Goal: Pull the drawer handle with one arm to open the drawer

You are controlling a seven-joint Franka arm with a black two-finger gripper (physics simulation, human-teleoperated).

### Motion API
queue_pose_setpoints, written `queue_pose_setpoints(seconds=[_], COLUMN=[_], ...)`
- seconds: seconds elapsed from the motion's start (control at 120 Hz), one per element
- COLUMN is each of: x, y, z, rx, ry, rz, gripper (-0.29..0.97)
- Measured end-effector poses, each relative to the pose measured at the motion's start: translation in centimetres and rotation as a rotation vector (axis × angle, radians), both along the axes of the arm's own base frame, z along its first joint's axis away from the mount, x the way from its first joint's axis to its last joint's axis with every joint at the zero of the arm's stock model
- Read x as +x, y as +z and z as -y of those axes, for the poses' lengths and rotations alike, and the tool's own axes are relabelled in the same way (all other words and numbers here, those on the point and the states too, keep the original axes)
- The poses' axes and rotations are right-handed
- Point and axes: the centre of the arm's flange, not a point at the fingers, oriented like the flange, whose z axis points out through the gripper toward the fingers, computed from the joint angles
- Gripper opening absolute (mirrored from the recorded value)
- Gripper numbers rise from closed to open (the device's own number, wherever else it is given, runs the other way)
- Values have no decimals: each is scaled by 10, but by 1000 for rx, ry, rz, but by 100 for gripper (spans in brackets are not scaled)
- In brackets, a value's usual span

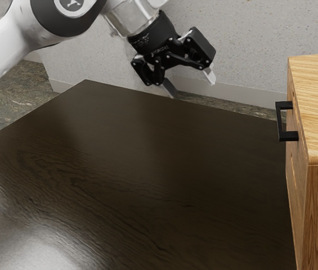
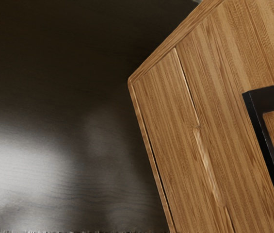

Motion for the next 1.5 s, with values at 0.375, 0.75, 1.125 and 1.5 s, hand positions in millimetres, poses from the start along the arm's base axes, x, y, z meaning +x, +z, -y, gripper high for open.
queue_pose_setpoints(seconds=[0.375,0.75,1.125,1.5], x=[10,78,91,89], y=[-26,-70,-91,-95], z=[46,40,63,88], rx=[-260,-355,-383,-410], ry=[102,238,283,277], rz=[-195,-243,-261,-280], gripper=[68,46,41,37])
